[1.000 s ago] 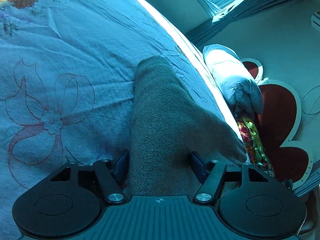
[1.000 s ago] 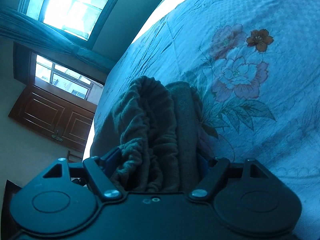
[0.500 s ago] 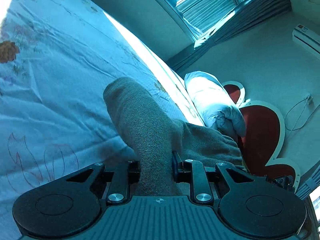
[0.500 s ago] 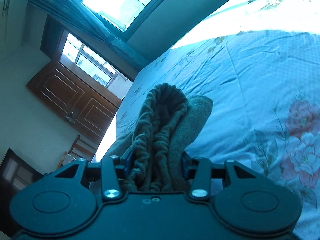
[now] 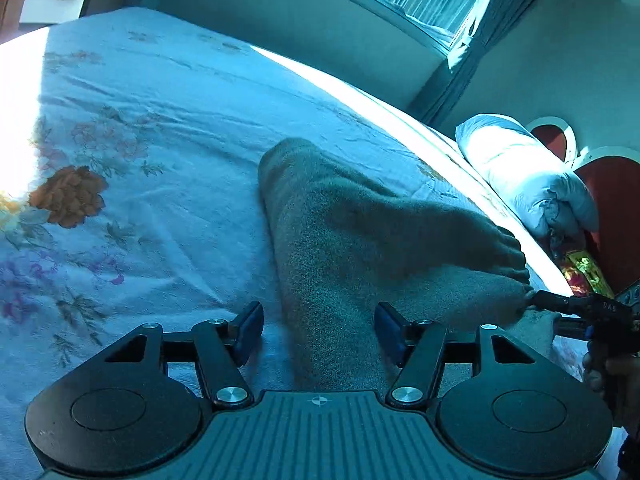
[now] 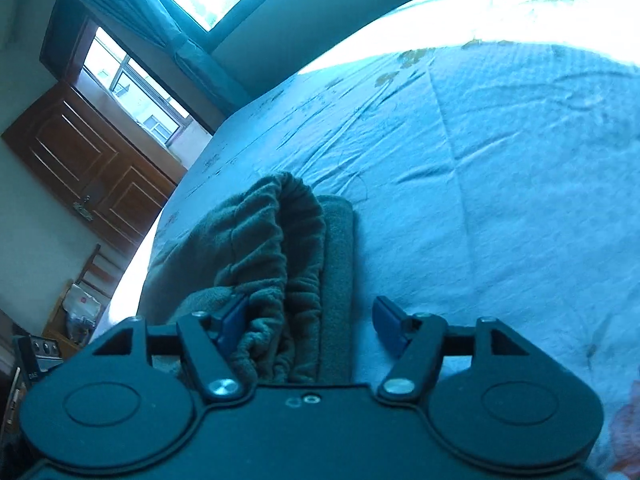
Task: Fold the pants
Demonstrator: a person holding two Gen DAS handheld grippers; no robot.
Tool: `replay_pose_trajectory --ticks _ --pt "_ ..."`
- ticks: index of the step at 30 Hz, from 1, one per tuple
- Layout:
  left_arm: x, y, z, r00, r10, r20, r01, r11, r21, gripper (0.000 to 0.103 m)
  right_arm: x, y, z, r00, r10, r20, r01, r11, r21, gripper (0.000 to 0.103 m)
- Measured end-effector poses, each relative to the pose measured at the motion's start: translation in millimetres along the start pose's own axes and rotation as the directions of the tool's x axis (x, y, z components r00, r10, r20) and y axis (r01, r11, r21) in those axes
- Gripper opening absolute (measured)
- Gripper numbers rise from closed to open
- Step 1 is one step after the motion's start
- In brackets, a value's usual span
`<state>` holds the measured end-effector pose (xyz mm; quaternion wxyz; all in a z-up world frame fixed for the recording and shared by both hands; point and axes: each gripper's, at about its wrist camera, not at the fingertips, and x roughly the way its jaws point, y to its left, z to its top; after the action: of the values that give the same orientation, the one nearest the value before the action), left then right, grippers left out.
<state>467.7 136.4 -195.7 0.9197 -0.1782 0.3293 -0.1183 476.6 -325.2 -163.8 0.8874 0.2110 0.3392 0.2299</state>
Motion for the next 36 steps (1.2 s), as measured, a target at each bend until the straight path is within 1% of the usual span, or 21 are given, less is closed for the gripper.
replay_pose_trajectory --ticks 1,3,4,5,6,7,8,9,10,12,14,15,16,17,22,24,26,30,32,34,36 --pt "-15.3 -5.7 -0.8 0.998 0.027 0.048 -0.029 0.998 0.051 0.062 -8.5 6.7 2.3 1.0 0.006 0.027 -0.005 1.0 -0.028 0.063" --pt "-31.7 -17.0 -1.5 0.992 0.085 0.095 -0.096 0.988 0.118 0.062 -22.4 23.5 4.1 0.997 0.055 0.056 -0.051 0.996 -0.067 0.063" --pt "-40.3 -22.9 -2.9 0.986 0.115 0.12 -0.133 0.98 0.151 0.063 -19.2 36.6 8.8 0.997 0.042 0.063 -0.036 0.994 -0.1 0.063" --pt "-44.4 -31.1 -6.4 0.98 0.143 0.136 -0.166 0.97 0.176 0.066 -17.1 45.7 6.1 0.998 0.028 0.058 -0.02 0.991 -0.136 0.064" --pt "-45.5 -37.8 -11.6 0.978 0.155 0.143 -0.182 0.963 0.199 0.078 -10.1 52.6 1.5 0.999 0.015 0.036 -0.009 0.986 -0.168 0.064" --pt "-43.8 -43.5 -15.8 0.974 0.172 0.145 -0.2 0.956 0.214 0.088 -4.0 54.5 -4.0 1.0 -0.015 0.011 0.016 0.982 -0.186 0.064" --pt "-38.3 -46.6 -22.7 0.97 0.208 0.129 -0.233 0.943 0.236 0.09 11.0 53.2 -11.5 0.992 -0.118 -0.038 0.106 0.969 -0.224 0.065" --pt "-29.0 -46.1 -31.3 0.96 0.27 0.073 -0.28 0.92 0.274 0.09 19.5 47.2 -16.5 0.984 -0.172 -0.051 0.156 0.961 -0.227 0.073" --pt "-26.7 -42.6 -35.9 0.96 0.272 0.064 -0.279 0.927 0.253 0.091 21.8 36.1 -13.8 0.985 -0.167 -0.053 0.156 0.973 -0.168 0.079" --pt "-38.2 -40.5 -31.4 0.959 0.278 0.052 -0.283 0.944 0.169 0.091 7.0 29.5 -10.2 0.988 -0.137 -0.067 0.135 0.99 -0.047 0.08" --pt "-58.0 -52.8 -32.4 0.947 0.307 0.096 -0.32 0.927 0.193 0.091 -22.4 48.0 -11.4 0.989 -0.15 0.001 0.15 0.985 -0.084 0.08" --pt "-71.3 -61.2 -35.0 0.943 0.311 0.118 -0.33 0.919 0.216 0.091 -38.5 57.7 -13.7 0.987 -0.159 0.029 0.161 0.98 -0.118 0.08" --pt "-82.6 -67.3 -37.0 0.941 0.312 0.129 -0.335 0.914 0.228 0.1 -56.5 66.4 -17.5 0.986 -0.16 0.055 0.166 0.977 -0.137 0.081" --pt "-96.7 -73.9 -40.2 0.938 0.315 0.143 -0.341 0.912 0.229 0.103 -73.2 74.7 -22.0 0.986 -0.152 0.07 0.161 0.976 -0.149 0.081" --pt "-173.5 -111.4 -65.7 0.921 0.317 0.226 -0.364 0.907 0.213 0.103 -153.7 118.3 -63.2 0.983 -0.146 0.114 0.168 0.962 -0.214 0.083" --pt "-204.3 -129.2 -81.4 0.925 0.296 0.24 -0.349 0.91 0.222 0.103 -183.8 133.1 -83.5 0.98 -0.152 0.131 0.179 0.957 -0.229 0.083" --pt "-232.1 -145.0 -98.2 0.918 0.297 0.261 -0.357 0.906 0.226 0.103 -212.5 145.9 -101.0 0.972 -0.171 0.161 0.205 0.952 -0.226 0.084" --pt "-281.6 -169.8 -132.4 0.92 0.286 0.27 -0.345 0.916 0.205 0.103 -257.0 164.4 -127.0 0.957 -0.217 0.191 0.258 0.94 -0.224 0.084" --pt "-303.5 -178.6 -146.7 0.918 0.28 0.28 -0.339 0.922 0.187 0.103 -273.9 174.3 -139.0 0.958 -0.217 0.188 0.259 0.937 -0.237 0.084" --pt "-324.8 -184.0 -159.5 0.925 0.238 0.296 -0.294 0.943 0.159 0.103 -286.6 185.7 -152.3 0.958 -0.218 0.186 0.263 0.927 -0.266 0.084" --pt "-342.4 -192.0 -171.7 0.929 0.215 0.302 -0.268 0.952 0.148 0.103 -296.1 196.9 -163.6 0.957 -0.222 0.186 0.271 0.916 -0.297 0.084"
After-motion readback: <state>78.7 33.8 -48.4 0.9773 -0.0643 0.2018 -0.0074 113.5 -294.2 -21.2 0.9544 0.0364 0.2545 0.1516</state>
